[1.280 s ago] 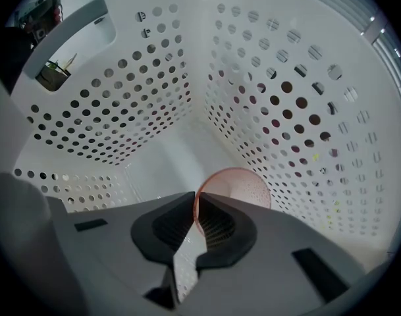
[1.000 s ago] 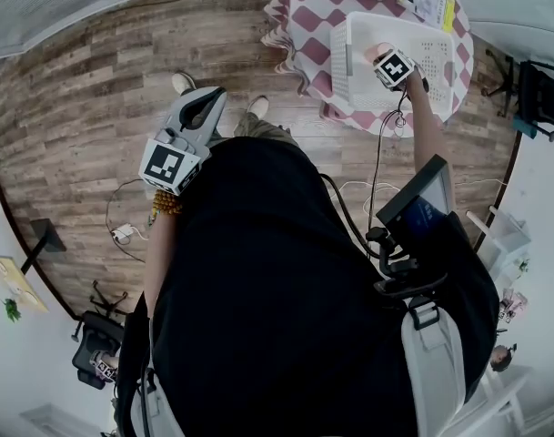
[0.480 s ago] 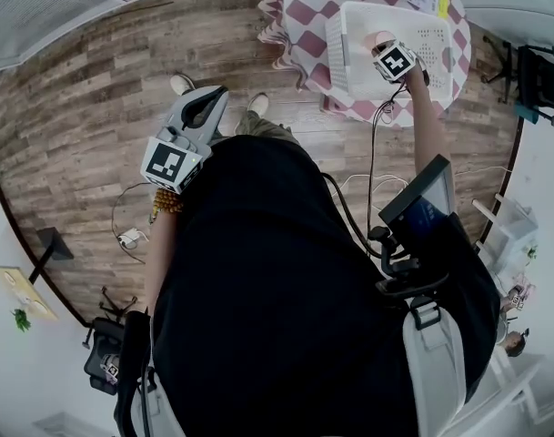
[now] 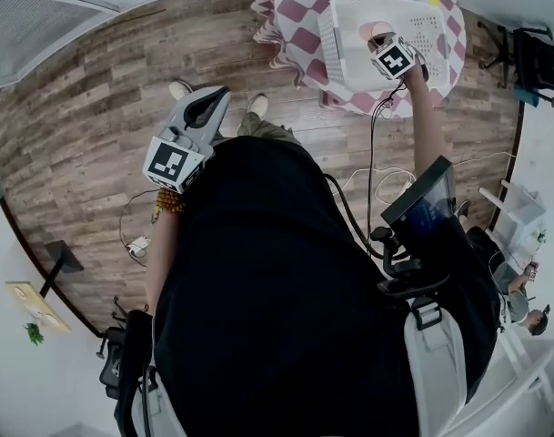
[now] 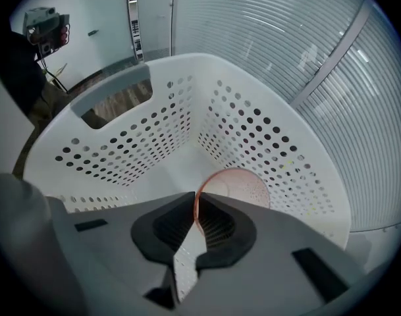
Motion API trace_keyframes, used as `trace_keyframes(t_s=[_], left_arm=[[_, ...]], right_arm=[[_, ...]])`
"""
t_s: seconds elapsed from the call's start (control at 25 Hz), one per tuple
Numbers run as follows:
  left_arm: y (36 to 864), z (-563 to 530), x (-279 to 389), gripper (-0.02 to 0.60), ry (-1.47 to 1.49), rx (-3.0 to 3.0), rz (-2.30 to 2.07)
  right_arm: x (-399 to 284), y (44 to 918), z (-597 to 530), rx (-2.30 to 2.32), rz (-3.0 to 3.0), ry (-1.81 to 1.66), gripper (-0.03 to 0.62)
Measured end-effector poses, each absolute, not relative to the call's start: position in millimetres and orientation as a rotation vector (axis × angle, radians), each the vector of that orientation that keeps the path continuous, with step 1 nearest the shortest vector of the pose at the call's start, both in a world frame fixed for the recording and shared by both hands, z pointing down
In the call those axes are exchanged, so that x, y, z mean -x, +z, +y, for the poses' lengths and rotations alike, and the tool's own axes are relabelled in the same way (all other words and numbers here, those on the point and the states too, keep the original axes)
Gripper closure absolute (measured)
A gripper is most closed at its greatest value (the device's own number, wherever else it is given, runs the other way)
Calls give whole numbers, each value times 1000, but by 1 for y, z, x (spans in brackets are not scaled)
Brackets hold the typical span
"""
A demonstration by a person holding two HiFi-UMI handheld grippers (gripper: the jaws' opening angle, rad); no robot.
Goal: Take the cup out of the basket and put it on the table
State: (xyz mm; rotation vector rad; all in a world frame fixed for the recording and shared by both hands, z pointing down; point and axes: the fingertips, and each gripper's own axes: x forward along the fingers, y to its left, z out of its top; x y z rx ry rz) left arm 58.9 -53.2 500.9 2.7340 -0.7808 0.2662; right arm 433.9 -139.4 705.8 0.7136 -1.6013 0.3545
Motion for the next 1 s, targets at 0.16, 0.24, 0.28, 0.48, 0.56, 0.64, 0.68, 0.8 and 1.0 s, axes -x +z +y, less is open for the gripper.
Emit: trace_keyframes(t_s=[0.16,0.24,0.28,0.48,0.56,0.64,0.68,0.8,1.0], left_arm=[[496,-47,-62,575,268,-2764,-743],[494,-46,-63,575,263,-2773,-722],[494,-46,-64,575,263,-2776,-711],[492,-45,-76,575,271,-2794,-660],[491,-47,-81,575,262,-2776,-657],[492,-46,-85,575,270,-2771,-645],[493,-45,-87,575,276,-2777,-634],[494,-44,-95,575,270,-2805,-583],[496,-45,-103,575,279,-2815,-534]], right_arm=[[-429,688,-137,-788,-1629,349,568],[-427,679,-135,-814,-1634,336,568],[-425,675,-134,-822,-1638,329,568],[-422,657,-139,-905,-1663,275,568],[-423,651,-143,-938,-1667,261,568],[-422,647,-145,-969,-1673,252,568],[-421,644,-146,-980,-1679,249,568],[-419,635,-148,-1005,-1692,229,568],[-414,616,-153,-1077,-1722,204,568]])
